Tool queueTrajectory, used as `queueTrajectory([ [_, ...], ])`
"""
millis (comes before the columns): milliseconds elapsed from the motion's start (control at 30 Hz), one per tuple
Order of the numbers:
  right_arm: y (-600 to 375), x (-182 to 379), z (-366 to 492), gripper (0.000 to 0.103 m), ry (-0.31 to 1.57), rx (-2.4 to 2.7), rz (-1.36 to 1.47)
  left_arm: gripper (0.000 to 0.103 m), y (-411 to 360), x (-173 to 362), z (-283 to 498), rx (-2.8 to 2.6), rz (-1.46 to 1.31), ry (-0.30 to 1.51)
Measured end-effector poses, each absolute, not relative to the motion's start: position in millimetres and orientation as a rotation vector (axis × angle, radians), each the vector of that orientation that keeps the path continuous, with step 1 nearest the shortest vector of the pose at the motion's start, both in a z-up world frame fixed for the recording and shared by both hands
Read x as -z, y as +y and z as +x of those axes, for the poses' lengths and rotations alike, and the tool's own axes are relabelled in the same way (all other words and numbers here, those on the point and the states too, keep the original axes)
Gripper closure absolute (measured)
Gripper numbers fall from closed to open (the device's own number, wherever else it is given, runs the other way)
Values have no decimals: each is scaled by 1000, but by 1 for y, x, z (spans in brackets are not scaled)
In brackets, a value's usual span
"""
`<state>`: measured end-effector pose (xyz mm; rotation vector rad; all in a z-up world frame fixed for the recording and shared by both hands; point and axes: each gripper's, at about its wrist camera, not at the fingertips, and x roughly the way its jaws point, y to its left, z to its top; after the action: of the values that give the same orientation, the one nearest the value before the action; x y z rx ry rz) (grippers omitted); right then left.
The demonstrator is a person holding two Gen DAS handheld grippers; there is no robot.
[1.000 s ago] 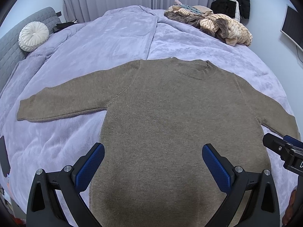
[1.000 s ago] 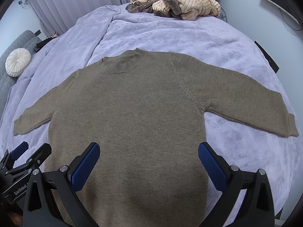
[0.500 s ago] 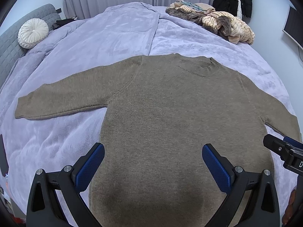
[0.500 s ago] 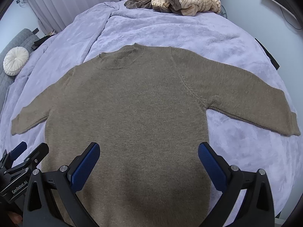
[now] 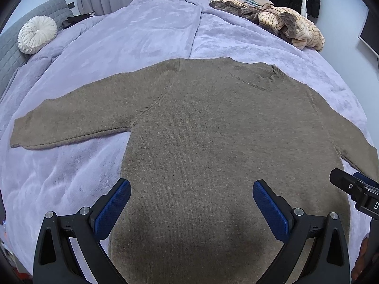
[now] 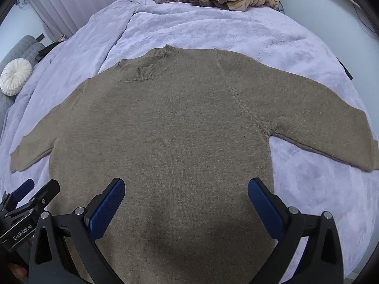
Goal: Fold small clothes
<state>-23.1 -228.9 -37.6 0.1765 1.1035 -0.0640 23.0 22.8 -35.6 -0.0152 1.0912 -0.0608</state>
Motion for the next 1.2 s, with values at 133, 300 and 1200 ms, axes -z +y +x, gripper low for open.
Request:
queueTrajectory([
  [133, -227, 45, -14, 0, 1115, 56, 179, 0, 24, 42, 31, 66, -12, 1104],
  [300, -223, 52, -6, 0, 1124, 46, 179, 0, 29, 52, 42, 72, -21, 1126],
  [1200, -189, 57, -10, 0, 1139, -36, 157, 0, 211, 51, 60, -76, -341, 962],
])
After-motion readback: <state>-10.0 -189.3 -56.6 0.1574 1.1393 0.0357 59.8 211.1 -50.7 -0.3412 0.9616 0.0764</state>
